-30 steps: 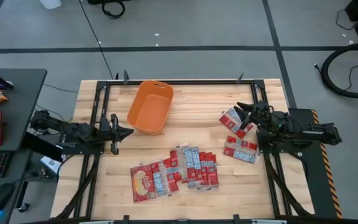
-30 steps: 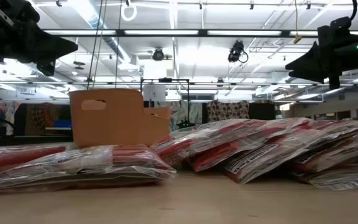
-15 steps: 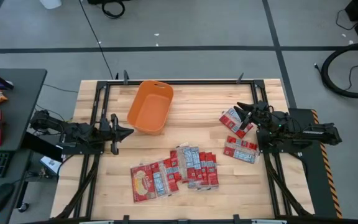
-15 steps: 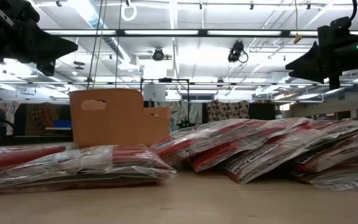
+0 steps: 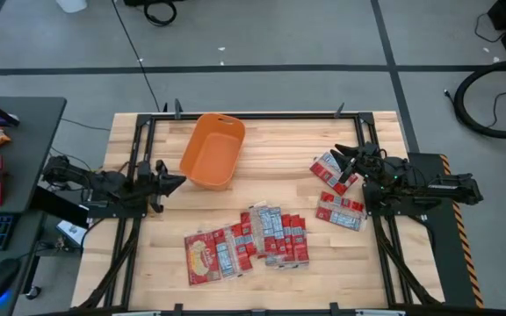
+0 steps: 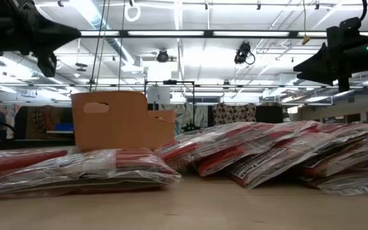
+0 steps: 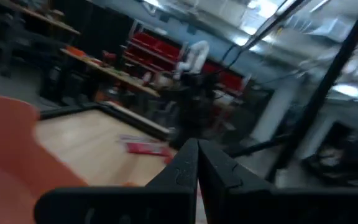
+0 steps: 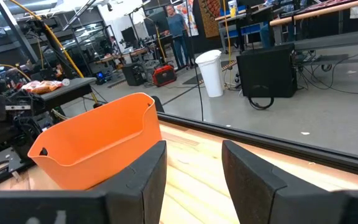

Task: Sort popcorn bags into baskets
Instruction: Put the popcorn pack into the orange bin

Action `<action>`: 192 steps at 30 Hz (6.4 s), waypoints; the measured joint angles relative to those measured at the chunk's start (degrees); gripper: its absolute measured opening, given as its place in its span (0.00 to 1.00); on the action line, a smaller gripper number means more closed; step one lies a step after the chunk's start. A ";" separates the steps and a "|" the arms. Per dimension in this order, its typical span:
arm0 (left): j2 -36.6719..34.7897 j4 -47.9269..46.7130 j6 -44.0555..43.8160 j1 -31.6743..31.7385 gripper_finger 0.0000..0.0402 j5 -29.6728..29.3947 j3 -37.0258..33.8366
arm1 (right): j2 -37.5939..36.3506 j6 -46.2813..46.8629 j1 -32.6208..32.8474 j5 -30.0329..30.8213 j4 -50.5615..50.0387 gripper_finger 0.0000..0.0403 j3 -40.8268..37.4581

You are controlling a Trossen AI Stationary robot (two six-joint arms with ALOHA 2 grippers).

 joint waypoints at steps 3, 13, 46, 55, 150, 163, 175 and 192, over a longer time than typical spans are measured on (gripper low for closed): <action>0.27 5.26 -0.42 -0.01 0.03 11.44 0.02 | 0.00 -0.01 0.01 0.01 0.01 0.40 0.00; 14.63 10.55 -8.18 -2.10 0.03 24.97 2.40 | 0.00 -0.02 0.00 0.00 0.04 0.40 0.00; 93.00 -18.70 10.53 5.15 0.32 25.42 56.14 | 0.01 -0.02 0.00 0.00 0.02 0.40 0.00; 94.77 -20.30 14.37 5.44 0.32 23.71 59.51 | 0.00 -0.02 0.02 0.00 0.04 0.40 0.00; 116.17 -38.59 18.97 23.92 0.14 52.94 77.46 | 2.36 -15.06 0.02 -17.35 16.32 0.40 0.00; 115.34 -49.78 22.77 24.36 0.02 50.06 86.96 | 2.36 -15.04 0.01 -17.06 16.33 0.40 0.00; 115.25 -72.35 33.20 24.25 0.02 42.61 106.82 | 2.36 -15.04 0.01 -16.98 16.14 0.40 0.00; 114.77 -97.80 39.02 24.42 0.01 21.97 134.66 | 2.36 -15.04 0.01 -17.05 15.76 0.40 0.00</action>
